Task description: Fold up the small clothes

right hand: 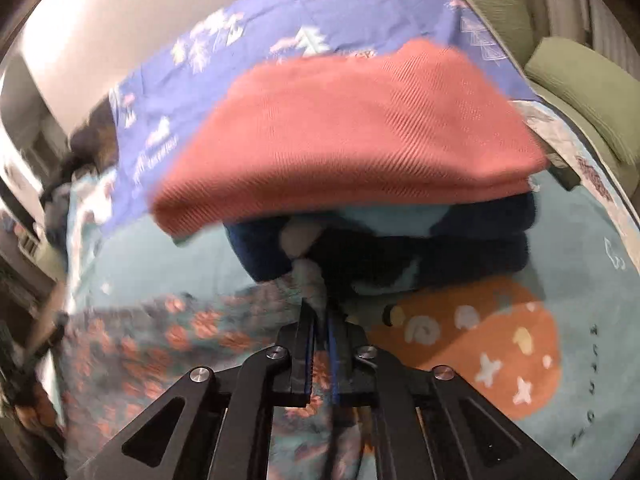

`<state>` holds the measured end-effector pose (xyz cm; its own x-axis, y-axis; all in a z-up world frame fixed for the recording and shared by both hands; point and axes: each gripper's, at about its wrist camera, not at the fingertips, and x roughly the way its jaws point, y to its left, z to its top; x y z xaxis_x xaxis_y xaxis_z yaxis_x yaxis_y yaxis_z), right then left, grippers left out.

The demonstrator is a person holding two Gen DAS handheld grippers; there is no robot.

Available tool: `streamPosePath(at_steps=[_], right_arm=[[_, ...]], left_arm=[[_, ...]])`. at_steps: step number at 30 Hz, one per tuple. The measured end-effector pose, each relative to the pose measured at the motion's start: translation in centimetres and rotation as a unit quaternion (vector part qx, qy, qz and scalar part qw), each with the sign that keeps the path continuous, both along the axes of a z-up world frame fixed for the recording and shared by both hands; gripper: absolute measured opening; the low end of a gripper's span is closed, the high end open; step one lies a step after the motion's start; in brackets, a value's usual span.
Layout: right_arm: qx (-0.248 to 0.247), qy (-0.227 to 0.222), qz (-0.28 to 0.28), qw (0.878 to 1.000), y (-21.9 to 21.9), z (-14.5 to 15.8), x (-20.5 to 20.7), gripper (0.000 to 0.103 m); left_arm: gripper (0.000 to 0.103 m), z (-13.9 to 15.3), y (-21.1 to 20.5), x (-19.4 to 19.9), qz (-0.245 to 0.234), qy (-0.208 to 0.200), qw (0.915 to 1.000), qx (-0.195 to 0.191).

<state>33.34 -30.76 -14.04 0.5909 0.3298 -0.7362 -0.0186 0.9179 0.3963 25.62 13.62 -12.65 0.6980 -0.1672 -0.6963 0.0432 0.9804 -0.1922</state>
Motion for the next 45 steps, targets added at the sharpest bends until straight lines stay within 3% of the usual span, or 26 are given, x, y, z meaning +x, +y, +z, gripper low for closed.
streamPosePath(at_steps=[2,4,6,9,13,17,19,20,22,23,24,27,29,31,32,34,36,37,38,39,40,41,45], right_arm=[[0.008,0.032,-0.010,0.999,-0.1,-0.9,0.1,0.013],[0.025,0.017,-0.023,0.999,-1.1,0.1,-1.8,0.014],[0.027,-0.003,-0.020,0.999,-2.0,1.5,-4.4,0.022],[0.046,-0.007,-0.004,0.999,-3.1,2.3,-8.8,0.025],[0.088,0.000,0.024,0.996,-3.6,1.2,-14.2,0.025],[0.080,-0.001,0.042,0.996,-3.0,0.4,-17.0,0.025],[0.070,0.008,0.038,0.997,-2.3,0.1,-16.9,0.015],[0.045,0.013,0.028,0.999,-1.9,0.0,-16.9,0.003],[0.044,0.005,0.010,0.999,-1.7,0.5,-17.7,0.002],[0.049,0.000,-0.003,0.999,-2.2,0.9,-18.1,0.002],[0.049,-0.001,-0.017,0.999,-2.8,1.3,-18.7,0.000],[-0.033,0.017,-0.074,0.997,-4.7,0.5,-19.3,0.001],[0.007,0.044,-0.072,0.996,-6.1,-0.9,-19.7,0.002],[0.067,0.032,-0.039,0.996,-6.2,-1.0,-21.1,0.004],[0.073,0.017,-0.022,0.997,-5.8,-0.4,-21.9,0.007],[0.068,-0.002,0.002,0.998,-4.7,0.4,-23.2,0.025],[0.067,-0.008,0.014,0.998,-3.5,0.7,-23.9,0.055],[0.059,-0.002,0.016,0.998,-2.7,0.5,-23.8,0.055],[0.043,0.014,0.014,0.999,-2.2,0.0,-23.6,0.055],[0.023,0.039,0.006,0.999,-1.7,-1.0,-23.2,0.040],[0.014,0.053,0.000,0.998,-1.6,-1.7,-22.9,0.018],[0.023,0.061,-0.004,0.998,-1.8,-2.3,-23.0,0.008],[0.052,0.064,-0.033,0.996,-2.9,-2.5,-23.9,0.007]], left_arm=[[0.011,-1.5,0.2,0.8,0.012,0.027,0.9993,0.023],[0.011,-1.9,1.1,0.4,0.028,0.039,0.9988,0.008],[0.013,-0.1,2.5,-2.0,0.050,0.003,0.9986,-0.018],[0.023,2.3,3.6,-5.6,0.059,-0.024,0.9978,-0.020],[0.029,2.9,3.4,-10.7,0.041,-0.018,0.9985,-0.031],[0.035,1.1,2.0,-15.3,0.014,0.015,0.9988,-0.044],[0.035,-0.2,1.6,-16.5,0.012,0.032,0.9982,-0.048],[0.035,-1.0,1.4,-17.1,0.020,0.042,0.9976,-0.052],[0.011,-1.9,1.2,-17.7,0.034,0.051,0.9967,-0.053],[0.005,-1.9,1.2,-18.1,0.045,0.047,0.9965,-0.052],[0.004,-1.5,1.2,-18.7,0.059,0.038,0.9962,-0.052],[0.004,-1.4,1.4,-19.5,0.065,0.035,0.9969,-0.028],[0.004,-1.9,1.9,-19.5,0.075,0.047,0.9960,-0.014],[0.004,-1.8,2.1,-20.1,0.077,0.046,0.9958,-0.018],[0.005,-1.3,2.0,-20.8,0.069,0.034,0.9966,-0.030],[0.017,-0.9,1.6,-21.7,0.058,0.025,0.9973,-0.037],[0.037,-0.7,1.0,-22.3,0.061,0.021,0.9978,-0.020],[0.038,-0.8,0.8,-22.5,0.064,0.022,0.9976,-0.013],[0.038,-1.0,0.8,-22.6,0.067,0.024,0.9974,-0.012],[0.038,-1.3,0.9,-22.6,0.069,0.031,0.9969,-0.020],[0.038,-1.7,1.2,-22.8,0.072,0.037,0.9963,-0.030],[0.038,-2.0,1.3,-23.0,0.073,0.038,0.9960,-0.036],[0.038,-2.6,1.5,-23.9,0.073,0.043,0.9959,-0.032]])
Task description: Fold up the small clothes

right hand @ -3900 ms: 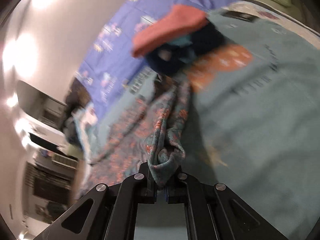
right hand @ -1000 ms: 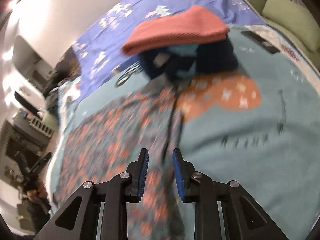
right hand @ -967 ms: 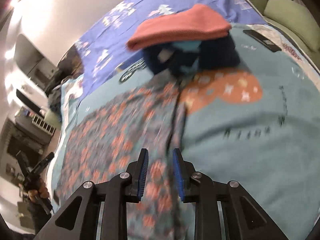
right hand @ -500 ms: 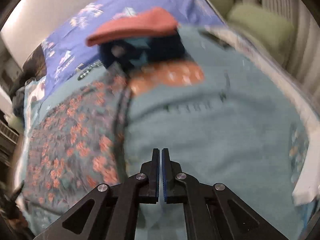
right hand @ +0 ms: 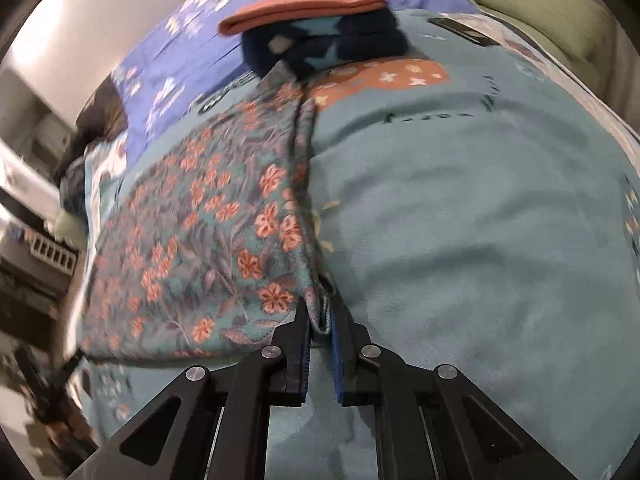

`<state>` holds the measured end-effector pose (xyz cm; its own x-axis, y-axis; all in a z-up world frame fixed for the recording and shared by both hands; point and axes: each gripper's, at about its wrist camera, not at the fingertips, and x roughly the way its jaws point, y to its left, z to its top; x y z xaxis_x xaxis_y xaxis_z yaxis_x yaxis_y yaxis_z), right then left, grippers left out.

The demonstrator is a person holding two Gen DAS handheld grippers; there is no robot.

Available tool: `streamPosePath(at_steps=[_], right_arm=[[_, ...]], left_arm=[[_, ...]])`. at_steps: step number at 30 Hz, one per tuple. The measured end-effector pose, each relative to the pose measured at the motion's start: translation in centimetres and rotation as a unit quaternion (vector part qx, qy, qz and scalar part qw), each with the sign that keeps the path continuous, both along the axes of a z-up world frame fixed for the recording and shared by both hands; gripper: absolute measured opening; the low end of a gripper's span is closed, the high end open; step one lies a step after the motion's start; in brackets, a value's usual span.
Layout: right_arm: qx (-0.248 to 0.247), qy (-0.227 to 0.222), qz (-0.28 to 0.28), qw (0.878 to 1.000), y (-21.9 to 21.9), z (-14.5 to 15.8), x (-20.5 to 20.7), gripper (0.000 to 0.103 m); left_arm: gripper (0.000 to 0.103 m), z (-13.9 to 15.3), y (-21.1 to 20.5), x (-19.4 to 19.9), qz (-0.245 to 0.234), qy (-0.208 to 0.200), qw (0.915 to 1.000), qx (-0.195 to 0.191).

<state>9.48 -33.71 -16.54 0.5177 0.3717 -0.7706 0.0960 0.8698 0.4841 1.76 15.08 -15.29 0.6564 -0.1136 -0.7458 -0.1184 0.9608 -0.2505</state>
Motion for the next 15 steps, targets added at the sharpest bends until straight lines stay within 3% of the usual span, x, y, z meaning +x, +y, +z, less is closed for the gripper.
streamPosePath(at_steps=[4,5,6,10,15], right_arm=[[-0.006,0.014,-0.013,1.000,-0.2,0.2,0.2,0.010],[-0.013,0.017,-0.021,1.000,-0.2,0.6,0.0,0.016],[-0.027,0.015,-0.033,0.999,-0.3,1.1,-0.3,0.022],[-0.104,-0.001,-0.063,0.993,0.1,3.1,-1.4,0.024],[-0.162,-0.056,-0.015,0.985,4.5,6.4,-2.5,0.025]], left_arm=[[0.038,0.1,0.0,-0.6,-0.004,-0.008,0.9999,0.006],[0.038,0.1,0.1,-0.7,-0.004,-0.009,0.9999,0.007],[0.038,0.1,0.1,-0.9,-0.006,-0.012,0.9999,0.008],[0.038,0.2,0.1,-1.1,-0.013,-0.020,0.9996,0.011],[0.042,0.2,0.9,-1.3,-0.016,-0.023,0.9996,0.003]])
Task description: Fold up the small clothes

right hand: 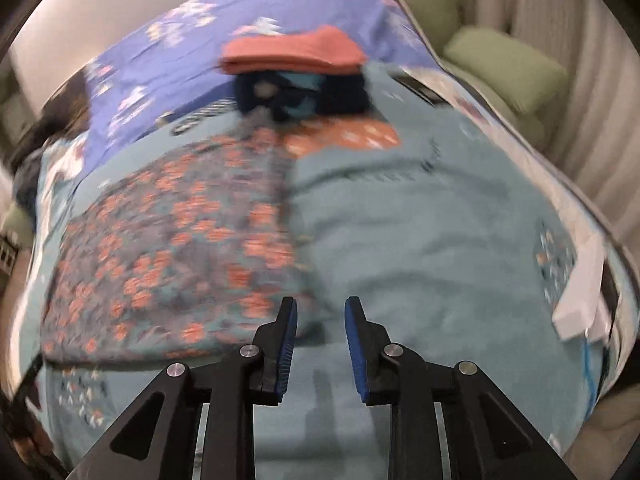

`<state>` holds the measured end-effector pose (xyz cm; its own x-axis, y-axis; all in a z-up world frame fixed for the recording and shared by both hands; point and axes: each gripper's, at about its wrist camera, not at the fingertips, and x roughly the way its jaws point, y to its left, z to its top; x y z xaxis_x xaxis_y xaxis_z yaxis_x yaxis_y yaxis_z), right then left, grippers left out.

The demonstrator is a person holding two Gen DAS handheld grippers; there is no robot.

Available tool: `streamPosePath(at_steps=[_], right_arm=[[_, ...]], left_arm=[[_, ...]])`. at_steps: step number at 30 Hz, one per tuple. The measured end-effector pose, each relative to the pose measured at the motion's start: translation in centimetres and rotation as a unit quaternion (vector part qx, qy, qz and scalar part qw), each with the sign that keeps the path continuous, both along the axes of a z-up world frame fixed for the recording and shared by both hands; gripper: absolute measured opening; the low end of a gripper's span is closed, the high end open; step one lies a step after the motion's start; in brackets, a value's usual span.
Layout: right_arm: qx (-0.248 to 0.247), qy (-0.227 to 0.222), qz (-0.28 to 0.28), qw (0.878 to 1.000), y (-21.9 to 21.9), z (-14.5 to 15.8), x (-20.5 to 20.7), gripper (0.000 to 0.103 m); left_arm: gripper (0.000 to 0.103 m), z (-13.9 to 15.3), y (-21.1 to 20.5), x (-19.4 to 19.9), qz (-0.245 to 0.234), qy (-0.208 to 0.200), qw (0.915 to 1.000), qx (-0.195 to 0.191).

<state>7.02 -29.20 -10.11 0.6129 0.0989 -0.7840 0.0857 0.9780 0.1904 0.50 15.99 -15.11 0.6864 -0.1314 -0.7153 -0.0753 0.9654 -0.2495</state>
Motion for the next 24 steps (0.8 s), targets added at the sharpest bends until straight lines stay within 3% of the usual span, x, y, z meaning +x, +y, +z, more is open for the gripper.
streamPosePath(at_steps=[4,8,11,17,21,24], right_arm=[[-0.025,-0.034,0.117,0.992,7.4,1.7,-0.4,0.026],[-0.051,-0.060,0.256,0.963,16.3,1.7,-0.8,0.029],[-0.090,-0.080,0.326,0.938,22.0,0.8,-1.2,0.041],[-0.179,-0.107,0.406,0.890,29.8,-0.8,-2.0,0.049],[-0.227,-0.119,0.413,0.874,32.4,-2.4,-2.0,0.051],[-0.244,-0.123,0.411,0.870,34.0,-3.3,-1.5,0.052]], left_arm=[[0.044,0.1,0.8,-0.3,0.003,-0.007,1.0000,-0.003],[0.045,0.0,2.1,-0.8,0.016,-0.008,0.9998,0.000],[0.045,0.1,2.9,-1.0,0.022,-0.009,0.9997,0.001],[0.050,0.4,3.6,-1.4,0.022,-0.016,0.9996,0.005],[0.050,0.1,4.2,-1.1,0.024,-0.012,0.9996,0.001],[0.050,-0.2,4.9,-0.8,0.029,-0.007,0.9995,-0.008]])
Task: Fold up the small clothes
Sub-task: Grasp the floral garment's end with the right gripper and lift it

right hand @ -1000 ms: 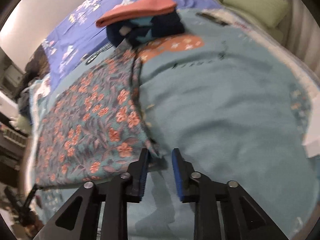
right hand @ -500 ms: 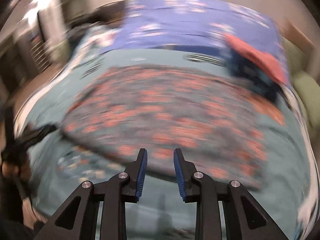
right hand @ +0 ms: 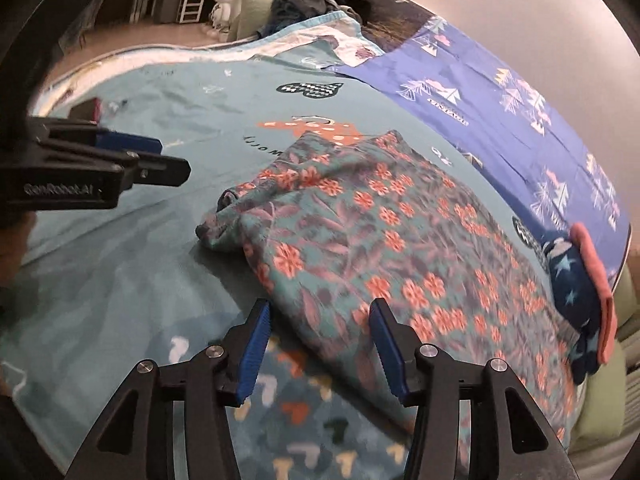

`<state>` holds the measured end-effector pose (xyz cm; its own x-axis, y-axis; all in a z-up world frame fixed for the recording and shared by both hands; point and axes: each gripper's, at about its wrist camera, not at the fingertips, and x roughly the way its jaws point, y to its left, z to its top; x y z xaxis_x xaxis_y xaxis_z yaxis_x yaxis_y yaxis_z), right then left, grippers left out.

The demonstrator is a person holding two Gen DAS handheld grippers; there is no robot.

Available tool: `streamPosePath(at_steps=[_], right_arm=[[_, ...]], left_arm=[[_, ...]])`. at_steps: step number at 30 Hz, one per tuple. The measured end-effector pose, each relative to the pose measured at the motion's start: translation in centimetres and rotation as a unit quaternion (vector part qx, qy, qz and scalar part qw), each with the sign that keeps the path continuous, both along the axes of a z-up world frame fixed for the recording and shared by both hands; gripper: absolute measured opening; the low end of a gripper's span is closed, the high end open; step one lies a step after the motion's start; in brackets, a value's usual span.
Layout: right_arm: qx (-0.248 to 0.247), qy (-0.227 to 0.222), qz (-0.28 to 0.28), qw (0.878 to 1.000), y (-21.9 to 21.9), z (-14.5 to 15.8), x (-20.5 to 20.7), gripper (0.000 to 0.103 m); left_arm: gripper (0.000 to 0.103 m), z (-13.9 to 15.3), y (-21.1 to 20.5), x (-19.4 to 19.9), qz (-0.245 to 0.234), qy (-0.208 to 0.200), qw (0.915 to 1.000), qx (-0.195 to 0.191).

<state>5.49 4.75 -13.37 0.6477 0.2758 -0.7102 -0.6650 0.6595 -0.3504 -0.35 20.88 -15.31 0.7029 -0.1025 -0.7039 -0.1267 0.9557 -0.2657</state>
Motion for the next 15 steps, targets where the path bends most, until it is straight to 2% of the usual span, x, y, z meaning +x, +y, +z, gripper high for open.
streamPosePath(at_steps=[8,10,11,13,15], right_arm=[[0.019,-0.027,0.013,0.999,3.6,0.0,0.9,0.052],[0.023,-0.028,0.018,0.999,4.7,-0.1,1.0,0.049],[0.030,-0.027,0.019,0.999,5.1,0.0,1.1,0.043],[0.038,-0.026,0.017,0.999,5.6,0.1,0.9,0.041],[0.053,-0.020,0.009,0.998,5.5,0.4,1.0,0.031]], left_arm=[[0.050,-0.3,3.1,0.7,0.016,0.000,0.9995,-0.028],[0.051,-0.2,3.9,1.4,0.001,-0.003,0.9984,-0.057],[0.055,-0.1,4.1,1.8,-0.006,-0.005,0.9975,-0.070],[0.059,0.2,4.6,3.1,-0.025,-0.013,0.9938,-0.107],[0.064,0.1,4.5,5.3,-0.071,-0.018,0.9839,-0.163]])
